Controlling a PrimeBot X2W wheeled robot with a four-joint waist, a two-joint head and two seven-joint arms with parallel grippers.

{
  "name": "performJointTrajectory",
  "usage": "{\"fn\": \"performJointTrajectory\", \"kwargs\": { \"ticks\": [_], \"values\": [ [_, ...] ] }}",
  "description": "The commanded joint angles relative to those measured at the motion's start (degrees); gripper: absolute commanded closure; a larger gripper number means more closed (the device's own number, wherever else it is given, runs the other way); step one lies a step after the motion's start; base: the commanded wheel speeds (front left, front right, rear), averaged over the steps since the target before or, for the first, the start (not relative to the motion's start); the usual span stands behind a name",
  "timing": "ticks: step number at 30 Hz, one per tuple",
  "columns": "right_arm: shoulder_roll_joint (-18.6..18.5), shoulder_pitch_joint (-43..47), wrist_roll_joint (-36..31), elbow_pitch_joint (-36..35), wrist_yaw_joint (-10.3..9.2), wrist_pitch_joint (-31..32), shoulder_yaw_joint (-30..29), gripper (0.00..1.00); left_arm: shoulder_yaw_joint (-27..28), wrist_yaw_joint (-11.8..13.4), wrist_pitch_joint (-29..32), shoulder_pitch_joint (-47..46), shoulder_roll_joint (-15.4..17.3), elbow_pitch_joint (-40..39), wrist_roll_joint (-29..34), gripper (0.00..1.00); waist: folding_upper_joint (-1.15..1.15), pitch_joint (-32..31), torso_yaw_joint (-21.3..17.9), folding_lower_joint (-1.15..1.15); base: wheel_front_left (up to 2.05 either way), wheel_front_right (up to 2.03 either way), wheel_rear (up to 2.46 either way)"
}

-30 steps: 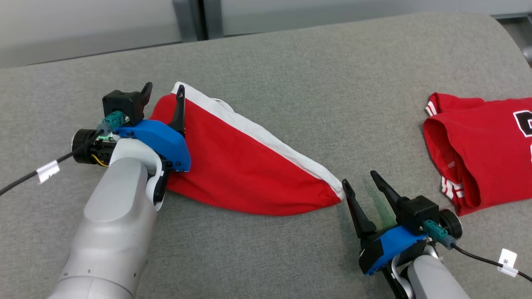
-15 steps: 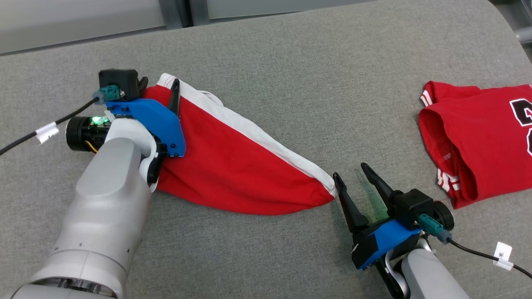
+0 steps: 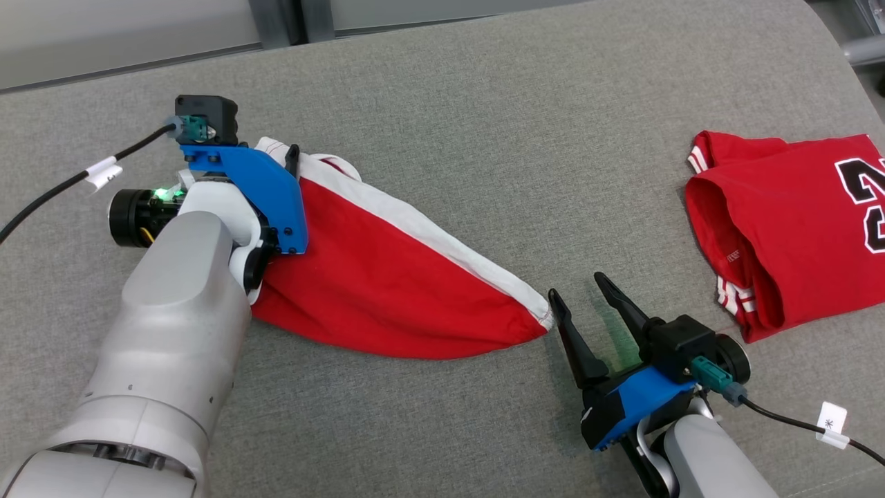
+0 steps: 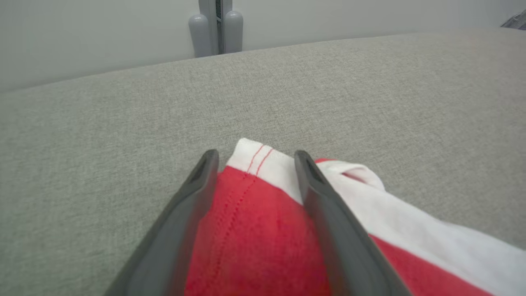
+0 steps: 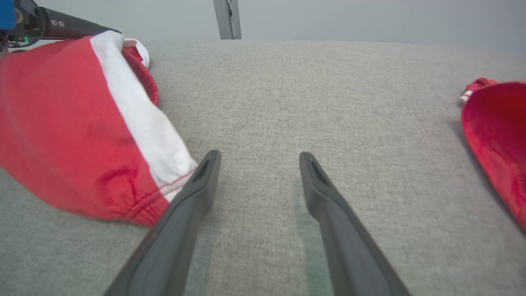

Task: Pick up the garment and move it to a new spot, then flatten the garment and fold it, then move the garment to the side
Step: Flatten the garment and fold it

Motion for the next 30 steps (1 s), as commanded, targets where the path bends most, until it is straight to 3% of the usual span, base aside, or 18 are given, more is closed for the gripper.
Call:
{"fn": "performJointTrajectory", "kwargs": {
  "ticks": [1, 2, 3, 4, 12, 21, 30],
  "values": [
    [0.04, -0.67, 0.2, -0.04, -0.02, 0.0, -0.15, 0.0, -0.35, 0.29, -0.53, 0.0, -0.11, 0.12, 0.17, 0.0, 0.0, 0.02, -0.04, 0.0, 0.0, 0.0, 0.0],
    [0.04, -0.62, 0.23, -0.03, -0.02, -0.01, -0.32, 0.0, -0.54, 0.26, -0.91, 0.45, -0.17, 0.21, 0.28, 0.45, 0.0, 0.05, 0.0, 0.0, 0.0, 0.0, 0.0],
    [0.04, -0.56, 0.17, -0.01, -0.02, 0.0, -0.54, 0.0, -0.52, 0.21, -1.6, 0.71, -0.2, 0.23, 0.1, 0.61, 0.0, 0.09, 0.08, 0.0, 0.0, 0.0, 0.0],
    [0.04, -0.41, 0.01, 0.06, -0.02, 0.0, -0.75, 0.0, -0.81, 0.19, -2.17, 0.92, -0.22, 0.27, 0.28, 1.0, 0.0, 0.08, 0.24, 0.0, 0.0, 0.0, 0.0],
    [0.03, 0.36, -1.12, 0.85, -0.02, -0.01, -2.29, 0.0, -2.28, -0.28, -7.9, 2.03, -0.91, -0.22, 0.08, 1.0, 0.0, -1.19, 2.83, 0.0, 0.0, 0.0, 0.0],
    [0.02, 2.42, -1.13, 1.84, -0.02, -0.01, -3.9, 0.0, -3.9, -0.28, -17.48, 7.49, -1.69, -3.04, -0.89, 1.0, 0.0, -6.88, 6.89, 0.0, 0.0, 0.0, 0.0],
    [0.0, 6.2, -0.17, 2.68, -0.02, 0.0, -4.19, 0.0, -1.12, 3.29, -18.94, 22.07, -1.59, -10.03, -3.56, 1.0, 0.0, -13.62, 9.29, 0.0, 0.0, 0.0, 0.0]
  ]
}}
